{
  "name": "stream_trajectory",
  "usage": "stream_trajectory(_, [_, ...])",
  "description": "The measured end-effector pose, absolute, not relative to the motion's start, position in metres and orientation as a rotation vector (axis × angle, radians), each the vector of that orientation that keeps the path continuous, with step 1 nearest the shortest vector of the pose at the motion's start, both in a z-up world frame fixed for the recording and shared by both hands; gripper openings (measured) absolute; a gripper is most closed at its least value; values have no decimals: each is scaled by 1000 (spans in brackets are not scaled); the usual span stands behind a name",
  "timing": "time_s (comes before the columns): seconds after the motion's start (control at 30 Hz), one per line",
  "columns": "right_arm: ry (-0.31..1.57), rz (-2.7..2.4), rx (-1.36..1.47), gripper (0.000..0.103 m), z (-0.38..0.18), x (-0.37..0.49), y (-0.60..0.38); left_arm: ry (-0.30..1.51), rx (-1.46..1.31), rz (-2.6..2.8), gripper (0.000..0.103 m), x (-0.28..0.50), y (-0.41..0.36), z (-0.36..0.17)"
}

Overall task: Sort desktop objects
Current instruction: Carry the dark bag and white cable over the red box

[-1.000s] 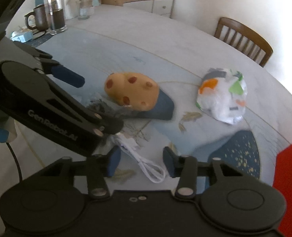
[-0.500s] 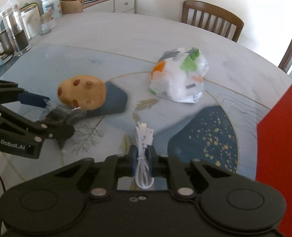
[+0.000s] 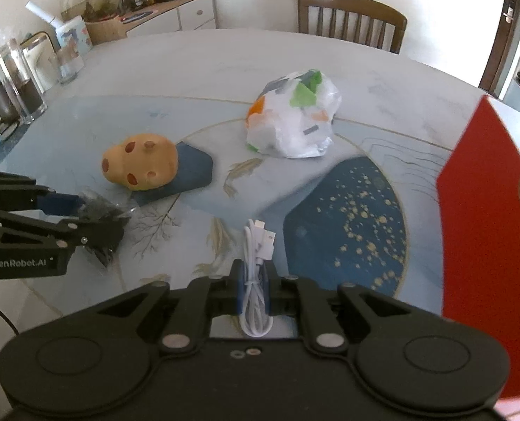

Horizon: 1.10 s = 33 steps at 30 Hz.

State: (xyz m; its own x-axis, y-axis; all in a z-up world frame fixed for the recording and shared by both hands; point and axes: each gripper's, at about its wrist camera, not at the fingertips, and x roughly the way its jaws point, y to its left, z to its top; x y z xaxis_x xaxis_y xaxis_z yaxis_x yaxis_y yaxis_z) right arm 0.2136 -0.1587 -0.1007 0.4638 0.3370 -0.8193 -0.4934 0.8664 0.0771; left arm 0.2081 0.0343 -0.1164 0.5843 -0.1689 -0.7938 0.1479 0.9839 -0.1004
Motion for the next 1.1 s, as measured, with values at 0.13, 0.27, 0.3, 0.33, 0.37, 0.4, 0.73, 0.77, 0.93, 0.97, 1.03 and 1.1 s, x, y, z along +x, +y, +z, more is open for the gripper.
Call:
stream_trajectory(0.13, [948, 514, -154, 9, -89, 205, -171, 922, -29, -210, 39, 203, 22, -108])
stream_trajectory(0.27, [938, 507, -123, 9, -79, 197, -185, 907, -27, -240, 39, 199, 7, -97])
stream_trajectory(0.3, [936, 504, -114, 9, -76, 195, -189, 902, -26, -248, 39, 198, 3, -93])
stream_trajectory(0.33, [932, 503, -103, 9, -72, 192, -194, 897, -25, -255, 39, 197, -1, -90])
stream_trajectory(0.37, [928, 502, -94, 9, -70, 191, -198, 891, -25, -263, 39, 197, -5, -86])
stream_trajectory(0.4, [923, 501, -81, 9, -66, 188, -203, 885, -24, -271, 39, 196, -9, -83])
stream_trajectory(0.73, [843, 478, 25, 9, -24, 171, -252, 810, -20, -350, 39, 194, -57, -44])
stream_trajectory(0.77, [834, 474, 33, 9, -20, 170, -257, 802, -19, -359, 39, 195, -63, -41])
stream_trajectory(0.93, [803, 457, 61, 9, -6, 168, -280, 768, -6, -399, 39, 198, -93, -25])
stream_trajectory(0.97, [799, 454, 65, 9, -3, 168, -285, 764, -3, -405, 39, 199, -99, -22])
stream_trajectory(1.03, [793, 442, 72, 9, 0, 168, -295, 757, 4, -421, 39, 202, -111, -18])
stream_trajectory(1.1, [788, 429, 79, 9, 3, 169, -306, 750, 15, -437, 39, 205, -124, -15])
